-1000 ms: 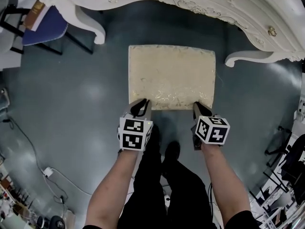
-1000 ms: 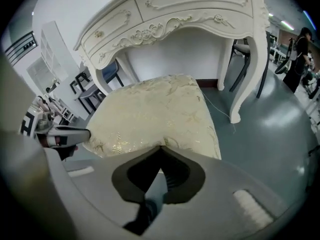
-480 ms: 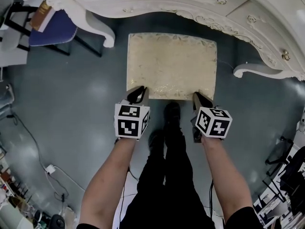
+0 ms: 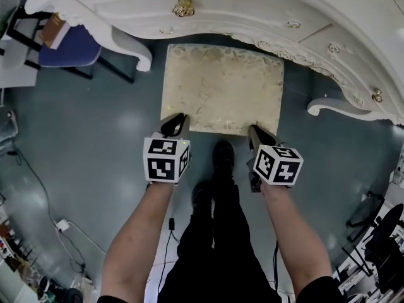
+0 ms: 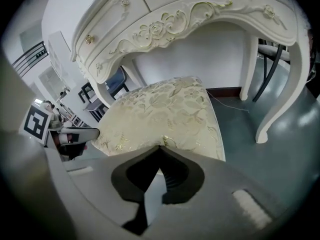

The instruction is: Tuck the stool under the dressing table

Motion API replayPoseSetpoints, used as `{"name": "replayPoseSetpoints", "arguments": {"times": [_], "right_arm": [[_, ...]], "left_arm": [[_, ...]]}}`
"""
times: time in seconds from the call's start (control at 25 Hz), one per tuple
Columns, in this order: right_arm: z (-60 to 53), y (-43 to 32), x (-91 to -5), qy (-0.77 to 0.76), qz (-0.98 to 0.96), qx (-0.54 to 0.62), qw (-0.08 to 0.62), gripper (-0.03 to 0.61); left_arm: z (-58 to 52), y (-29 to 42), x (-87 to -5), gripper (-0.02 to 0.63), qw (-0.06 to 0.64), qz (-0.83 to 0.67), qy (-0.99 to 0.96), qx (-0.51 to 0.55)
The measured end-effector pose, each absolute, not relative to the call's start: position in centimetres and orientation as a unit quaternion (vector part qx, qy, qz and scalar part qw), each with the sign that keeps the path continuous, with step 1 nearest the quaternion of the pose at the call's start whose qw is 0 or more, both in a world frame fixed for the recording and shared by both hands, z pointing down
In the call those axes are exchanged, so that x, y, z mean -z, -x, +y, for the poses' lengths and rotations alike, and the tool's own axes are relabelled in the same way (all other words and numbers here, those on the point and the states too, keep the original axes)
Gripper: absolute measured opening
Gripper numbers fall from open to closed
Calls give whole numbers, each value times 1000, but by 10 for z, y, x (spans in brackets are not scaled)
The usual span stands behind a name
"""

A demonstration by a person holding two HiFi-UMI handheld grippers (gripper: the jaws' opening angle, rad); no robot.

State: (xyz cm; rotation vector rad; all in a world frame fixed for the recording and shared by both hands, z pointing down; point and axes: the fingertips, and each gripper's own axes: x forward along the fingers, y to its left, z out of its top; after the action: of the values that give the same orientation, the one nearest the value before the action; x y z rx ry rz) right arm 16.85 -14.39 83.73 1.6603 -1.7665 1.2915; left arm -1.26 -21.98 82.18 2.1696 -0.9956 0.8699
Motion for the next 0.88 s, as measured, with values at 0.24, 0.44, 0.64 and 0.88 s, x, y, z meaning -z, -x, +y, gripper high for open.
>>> {"name": "replayPoseSetpoints", "arguments": {"times": [0.24,0.44,0.64,0.88], "right_arm": [[-174,-180,-834,-590,-639,-453,193,2],[-199,-181,-833,-584,-648,-450,192,2],[-224,-184,-831,-589,-652,-440,184,2],[-230,-187,-823,-581,-657,-446,178,3]], "left_arm": [[-247,3,-820,52,305,-377,-814,-319],[-274,2,-818,51,314,-395,-810,-298],[-301,-1,-814,49,300,-401,-818,-284],[-293,7,-811,57,298,-398,-817,-291]]}}
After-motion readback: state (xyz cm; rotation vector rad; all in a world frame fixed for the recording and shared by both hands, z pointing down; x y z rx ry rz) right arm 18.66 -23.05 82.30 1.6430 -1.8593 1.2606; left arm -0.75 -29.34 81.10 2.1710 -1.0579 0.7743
